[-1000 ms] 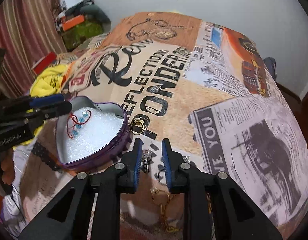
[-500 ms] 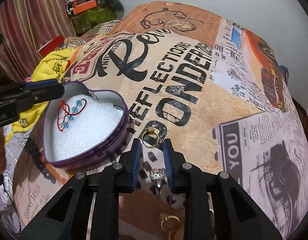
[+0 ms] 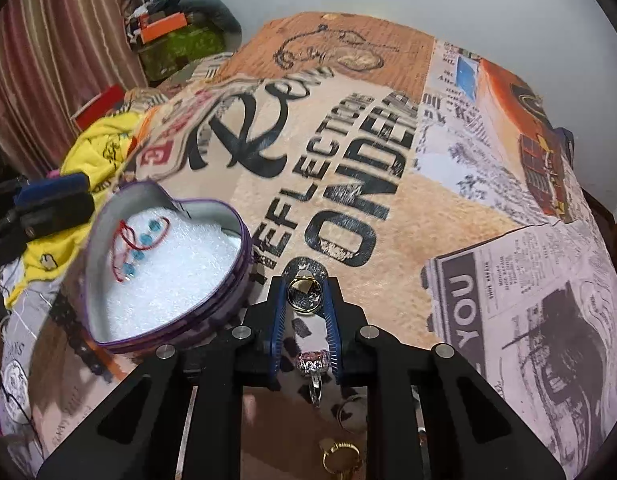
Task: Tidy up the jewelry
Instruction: 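Lower the gold ring into the heart tin and open the right gripper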
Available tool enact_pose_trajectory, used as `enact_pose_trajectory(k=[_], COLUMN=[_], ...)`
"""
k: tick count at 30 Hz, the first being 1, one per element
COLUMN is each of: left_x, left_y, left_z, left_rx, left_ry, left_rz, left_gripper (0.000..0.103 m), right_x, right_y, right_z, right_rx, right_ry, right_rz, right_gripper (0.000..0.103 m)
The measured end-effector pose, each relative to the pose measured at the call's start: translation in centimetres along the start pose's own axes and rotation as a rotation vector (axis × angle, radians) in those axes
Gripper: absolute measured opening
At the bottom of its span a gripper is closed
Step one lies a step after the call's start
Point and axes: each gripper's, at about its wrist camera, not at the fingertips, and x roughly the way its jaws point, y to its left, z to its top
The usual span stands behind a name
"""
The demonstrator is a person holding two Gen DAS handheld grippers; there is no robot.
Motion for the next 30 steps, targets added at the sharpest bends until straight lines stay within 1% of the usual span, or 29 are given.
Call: enact_pose_trajectory(k=[5, 9, 12, 14, 20, 28, 30], left_x=[-0.5, -0.9, -1.1, -1.3, -1.8, -2.1, -2.2], left_y=[-0.2, 0.0, 0.1, 0.2, 0.7, 0.8, 0.7], left_z=[0.0, -0.2, -0.4, -0.5, -0.7, -1.1, -1.2], left_rx=[0.005, 0.002, -0.004, -0.005, -0.006, 0.006, 0.006], left_ry=[-0.006, -0.004, -0.001, -0.004, -0.008, -0.006, -0.007], left_rz=[0.004, 0.009, 0.010, 0.010, 0.010, 0.018, 0.016], left_gripper=[0.037, 0.037, 0.037, 0.037, 0.037, 0.037, 0.037], right_x=[-3.2, -4.2, -3.7, -2.7, -1.2, -1.3, -1.4], right_y=[0.8, 2.5, 4.0, 4.7, 5.5, 6.2, 6.3], right_z=[0.8, 1.5, 1.8, 1.9, 1.8, 1.6, 1.6], right_rx=[0.013, -0.014, -0.048, -0.063, -0.069, -0.091, -0.092], right_ry=[-0.081, -0.109, -0.097, -0.070, -0.017, 0.002, 0.001], right_rz=[0.036, 0.099, 0.119, 0.129, 0.130, 0.101, 0.097], right_gripper=[0.017, 0.017, 0.017, 0.017, 0.017, 0.017, 0.019])
